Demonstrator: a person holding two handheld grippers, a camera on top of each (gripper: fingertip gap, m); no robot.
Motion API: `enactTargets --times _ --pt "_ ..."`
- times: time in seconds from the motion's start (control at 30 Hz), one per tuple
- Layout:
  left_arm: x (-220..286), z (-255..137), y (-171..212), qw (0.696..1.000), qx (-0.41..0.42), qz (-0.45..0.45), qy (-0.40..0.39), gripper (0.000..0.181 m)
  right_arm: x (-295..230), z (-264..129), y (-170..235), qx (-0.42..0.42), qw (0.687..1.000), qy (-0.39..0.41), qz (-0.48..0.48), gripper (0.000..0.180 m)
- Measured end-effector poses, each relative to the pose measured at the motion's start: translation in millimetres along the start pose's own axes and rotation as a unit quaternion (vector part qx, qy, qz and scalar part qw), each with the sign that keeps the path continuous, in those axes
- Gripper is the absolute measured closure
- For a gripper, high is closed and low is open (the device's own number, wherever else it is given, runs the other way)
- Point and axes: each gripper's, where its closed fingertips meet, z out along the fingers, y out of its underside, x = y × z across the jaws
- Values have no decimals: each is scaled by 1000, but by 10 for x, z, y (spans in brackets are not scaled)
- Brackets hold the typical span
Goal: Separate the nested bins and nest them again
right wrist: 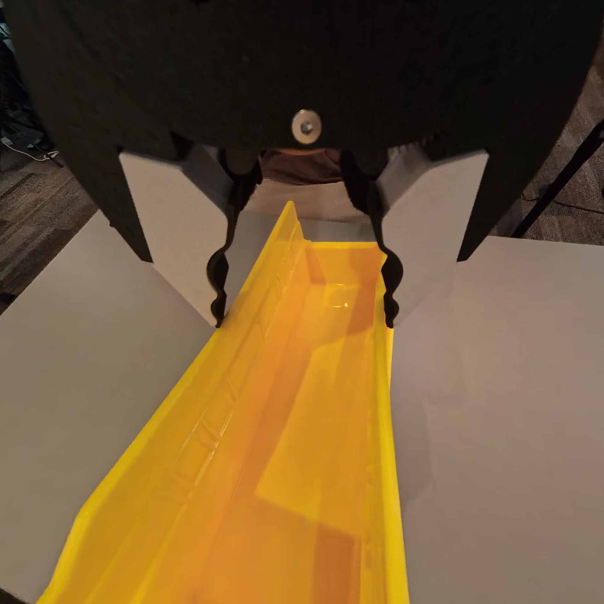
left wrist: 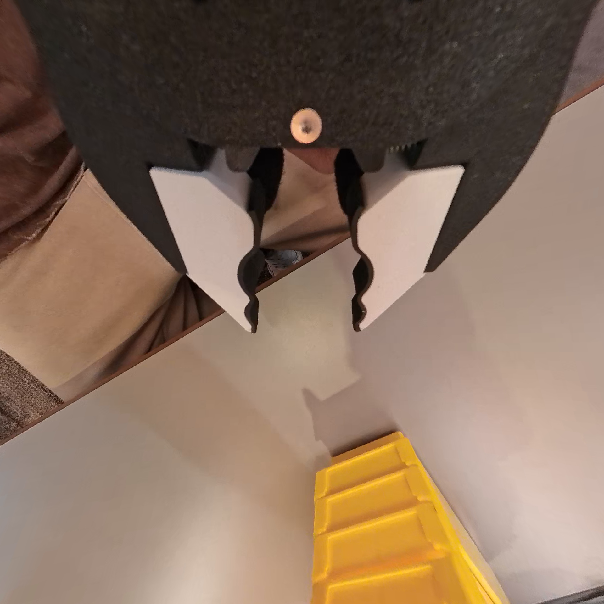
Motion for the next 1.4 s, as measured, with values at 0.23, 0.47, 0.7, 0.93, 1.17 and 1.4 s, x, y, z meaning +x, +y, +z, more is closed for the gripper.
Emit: enactTargets --times 0.23,0.47,0.7,0.93,1.17,1.4 --pt "24 14 12 1000 -3 16 -7 125 -5 -226 139 15 1000 24 -8 81" --pt "-56 7 25 1000 -4 15 -19 125 36 -739 190 57 998 14 -7 83" --pt "-65 27 42 1000 -8 18 -23 125 829 -1017 413 46 998 26 19 83" --pt "-49 52 63 1000 -15 17 -21 125 1532 -298 575 11 999 18 49 83" --pt "-22 82 100 1000 -27 13 -11 125 1692 624 444 -34 998 -6 44 82" --pt "10 86 103 1000 -28 -7 8 125 1768 1182 254 -64 998 6 17 81"
